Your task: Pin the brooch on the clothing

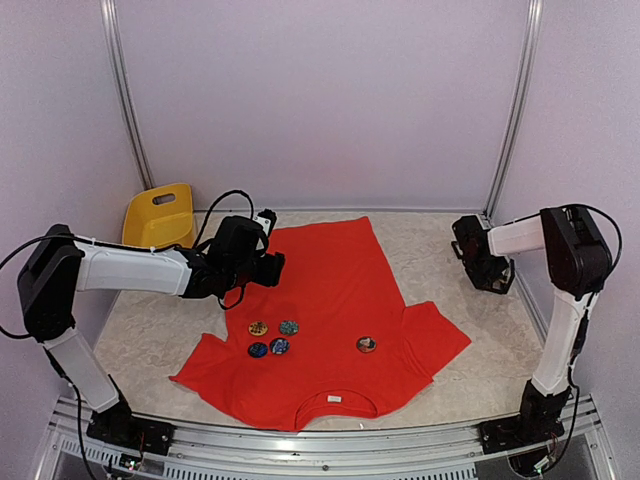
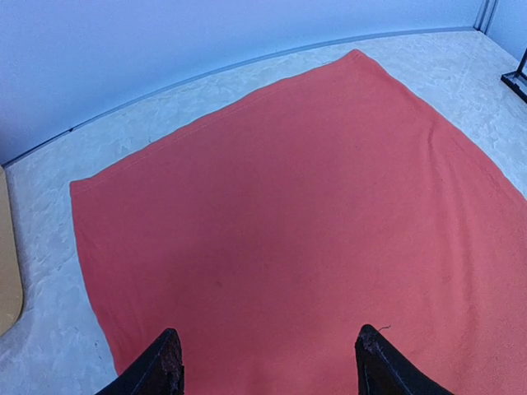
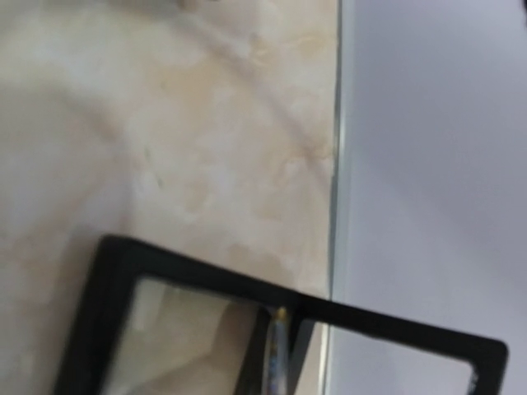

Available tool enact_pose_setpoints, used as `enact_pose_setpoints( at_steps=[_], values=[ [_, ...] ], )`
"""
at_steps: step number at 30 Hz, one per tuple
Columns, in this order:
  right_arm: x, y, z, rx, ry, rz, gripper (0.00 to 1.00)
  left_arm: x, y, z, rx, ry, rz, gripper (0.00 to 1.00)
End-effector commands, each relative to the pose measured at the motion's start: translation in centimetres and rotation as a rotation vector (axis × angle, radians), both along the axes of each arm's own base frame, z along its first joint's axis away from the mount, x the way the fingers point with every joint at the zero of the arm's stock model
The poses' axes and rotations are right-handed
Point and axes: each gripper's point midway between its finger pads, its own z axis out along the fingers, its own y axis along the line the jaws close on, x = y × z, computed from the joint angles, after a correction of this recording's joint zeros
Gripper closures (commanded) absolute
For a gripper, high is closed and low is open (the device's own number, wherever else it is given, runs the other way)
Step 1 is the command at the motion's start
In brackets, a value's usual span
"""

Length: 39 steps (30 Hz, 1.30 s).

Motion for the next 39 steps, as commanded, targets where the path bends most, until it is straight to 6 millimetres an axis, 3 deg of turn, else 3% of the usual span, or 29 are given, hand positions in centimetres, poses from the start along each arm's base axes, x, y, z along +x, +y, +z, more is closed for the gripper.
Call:
enact_pose_setpoints(
  at_steps=[1,4,8,11,14,16,19,21,24,27,32,37,39],
  values=[
    [-0.4,0.1,2.1,0.045,-0.036,-0.02,1.0,0.0,-0.7,1.6,-0.022,-0.031,-0.023,0.33],
    [-0.2,2.0,4.3,0.086,-0.08,0.019,1.0,-0.3,-1.0,2.5,-0.045,-0.053,-0.038,0.33],
    [0.2,6.2,8.0,0.182,-0.135,0.123,1.0,-1.0,-1.5,4.2,-0.088,-0.088,-0.076,0.33],
    [0.1,11.0,11.8,0.282,-0.184,0.267,1.0,-2.1,-2.3,5.7,-0.104,-0.12,-0.134,0.33],
    [-0.9,18.0,16.5,0.473,-0.238,0.514,1.0,-4.2,-4.0,7.7,-0.11,-0.165,-0.242,0.33],
    [-3.3,24.1,19.9,0.707,-0.24,0.756,1.0,-6.1,-5.5,9.0,-0.121,-0.183,-0.35,0.33],
    [-9.1,30.9,25.3,0.996,-0.246,1.099,1.0,-10.1,-7.7,11.8,-0.149,-0.222,-0.551,0.33],
    [-13.2,33.7,28.3,1.142,-0.25,1.298,1.0,-13.3,-8.9,13.7,-0.178,-0.241,-0.691,0.33],
    [-18.5,36.0,31.6,1.328,-0.235,1.519,1.0,-17.7,-10.1,15.8,-0.211,-0.254,-0.86,0.33],
    [-22.2,37.6,33.2,1.419,-0.195,1.656,1.0,-20.9,-10.0,17.7,-0.258,-0.26,-0.947,0.33],
    [-26.7,40.7,33.2,1.458,-0.091,1.794,1.0,-23.0,-9.3,20.1,-0.349,-0.239,-0.992,0.36],
    [-28.5,42.7,31.8,1.385,-0.008,1.818,1.0,-25.1,-9.2,20.8,-0.37,-0.191,-1.056,0.41],
    [-28.9,43.0,31.6,1.374,0.006,1.82,1.0,-25.6,-9.2,20.7,-0.362,-0.174,-1.072,0.47]
  ],
)
